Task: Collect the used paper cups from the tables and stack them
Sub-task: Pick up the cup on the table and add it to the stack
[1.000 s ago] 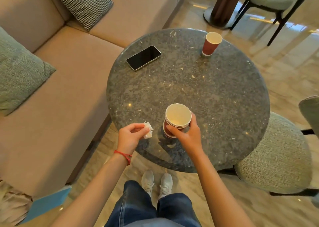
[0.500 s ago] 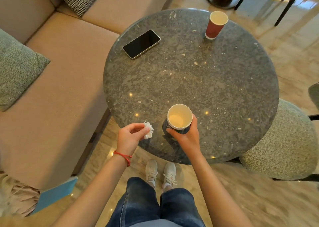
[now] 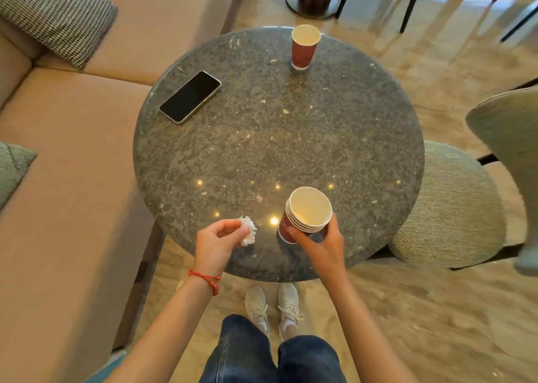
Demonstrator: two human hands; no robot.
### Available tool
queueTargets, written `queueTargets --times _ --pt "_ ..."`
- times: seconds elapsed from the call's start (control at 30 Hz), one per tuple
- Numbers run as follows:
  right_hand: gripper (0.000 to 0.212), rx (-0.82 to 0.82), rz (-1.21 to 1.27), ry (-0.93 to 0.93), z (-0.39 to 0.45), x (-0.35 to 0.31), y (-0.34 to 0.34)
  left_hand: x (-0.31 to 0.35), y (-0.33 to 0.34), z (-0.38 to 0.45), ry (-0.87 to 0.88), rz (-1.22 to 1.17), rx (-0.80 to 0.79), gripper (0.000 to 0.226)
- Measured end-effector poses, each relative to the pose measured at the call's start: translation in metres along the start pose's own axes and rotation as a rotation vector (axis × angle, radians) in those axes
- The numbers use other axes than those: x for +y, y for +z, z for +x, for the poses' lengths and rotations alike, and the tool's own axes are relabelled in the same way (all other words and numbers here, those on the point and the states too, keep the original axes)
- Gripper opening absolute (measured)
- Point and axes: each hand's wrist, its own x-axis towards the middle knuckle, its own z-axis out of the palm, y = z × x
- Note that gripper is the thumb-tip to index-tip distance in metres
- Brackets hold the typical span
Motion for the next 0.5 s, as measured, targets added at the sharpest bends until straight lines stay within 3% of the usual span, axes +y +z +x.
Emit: queueTargets --times 0.27,0.5 --pt "0.066 0.234 0.181 0.053 -0.044 -0.005 -0.081 0.017 0.076 -0.025 0.057 0.134 -0.248 0.014" --pt "0.057 0.418 0.281 0.054 -0.107 -0.002 -0.178 0.024 0.170 -0.092 0.145 0.253 -0.428 0.016"
